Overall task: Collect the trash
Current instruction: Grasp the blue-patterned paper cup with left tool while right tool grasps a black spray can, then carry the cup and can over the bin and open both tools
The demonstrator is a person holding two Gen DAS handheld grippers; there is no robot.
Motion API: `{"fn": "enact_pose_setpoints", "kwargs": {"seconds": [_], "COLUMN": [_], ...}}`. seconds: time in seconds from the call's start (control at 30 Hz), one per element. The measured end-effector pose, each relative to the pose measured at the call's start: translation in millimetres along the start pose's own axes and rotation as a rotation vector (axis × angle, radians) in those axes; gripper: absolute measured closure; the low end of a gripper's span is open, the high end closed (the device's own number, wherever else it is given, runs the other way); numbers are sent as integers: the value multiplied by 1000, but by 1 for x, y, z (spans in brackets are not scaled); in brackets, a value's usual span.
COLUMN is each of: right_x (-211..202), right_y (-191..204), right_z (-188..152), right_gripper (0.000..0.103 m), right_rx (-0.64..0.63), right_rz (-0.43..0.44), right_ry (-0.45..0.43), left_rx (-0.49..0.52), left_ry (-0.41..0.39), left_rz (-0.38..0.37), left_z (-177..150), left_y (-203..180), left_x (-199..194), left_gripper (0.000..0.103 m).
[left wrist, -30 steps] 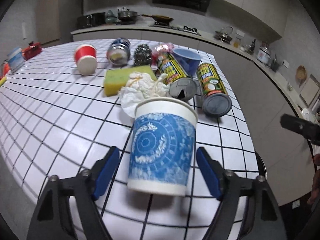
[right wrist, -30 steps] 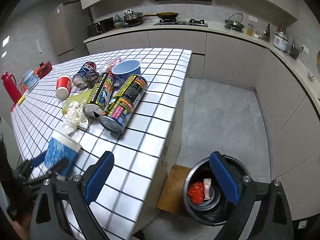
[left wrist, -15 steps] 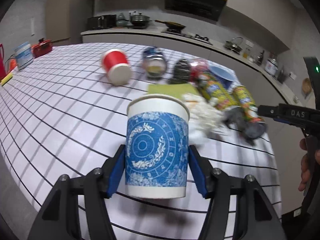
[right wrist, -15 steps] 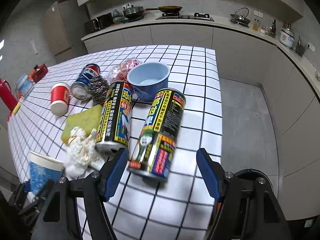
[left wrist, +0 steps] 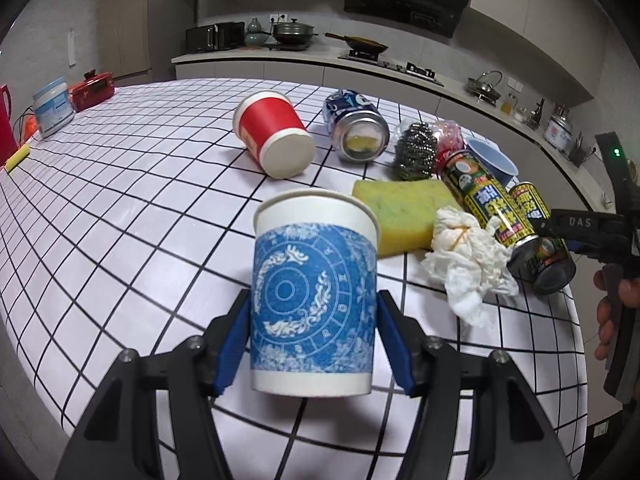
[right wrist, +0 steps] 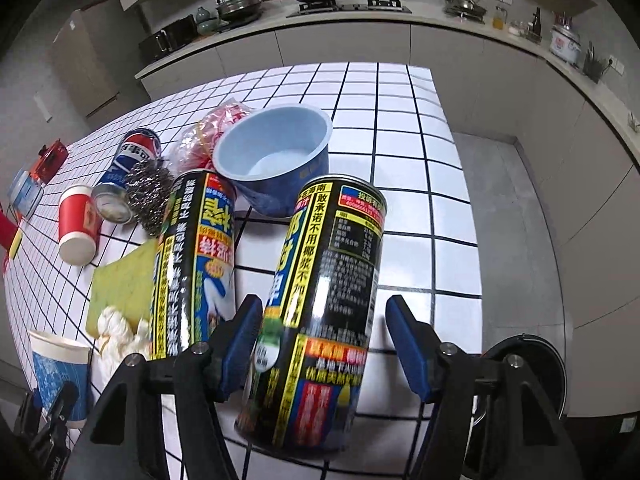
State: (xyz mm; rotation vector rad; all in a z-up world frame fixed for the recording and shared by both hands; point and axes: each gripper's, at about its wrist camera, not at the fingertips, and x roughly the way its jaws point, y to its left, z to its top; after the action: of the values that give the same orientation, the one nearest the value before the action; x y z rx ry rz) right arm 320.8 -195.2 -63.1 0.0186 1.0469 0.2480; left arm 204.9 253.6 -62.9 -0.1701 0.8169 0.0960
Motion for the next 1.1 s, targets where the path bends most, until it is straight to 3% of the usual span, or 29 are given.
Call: {"fn": "enact_pose_setpoints", "kwargs": {"seconds": [0.07, 0.17, 0.6, 1.1], "right_x": [4, 1, -34, -92], "right_y": [-1, 2, -7, -60], "right_z": [1, -4, -37, -63], "right_gripper": [44, 47, 48, 48], "right_rx": [9, -6, -53, -38], "right_rz": [27, 34, 40, 59], "right_ry": [14, 11, -29, -97], "left_rx": [5, 10, 6, 53], "left_ry": [0, -2, -24, -67], "left_rz": [-2, -1, 2, -56], "left_z": [1, 2, 1, -5], "left_y": [-1, -1, -14, -81], "left_x": [1, 2, -6, -43], "left_gripper": [41, 41, 42, 42]}}
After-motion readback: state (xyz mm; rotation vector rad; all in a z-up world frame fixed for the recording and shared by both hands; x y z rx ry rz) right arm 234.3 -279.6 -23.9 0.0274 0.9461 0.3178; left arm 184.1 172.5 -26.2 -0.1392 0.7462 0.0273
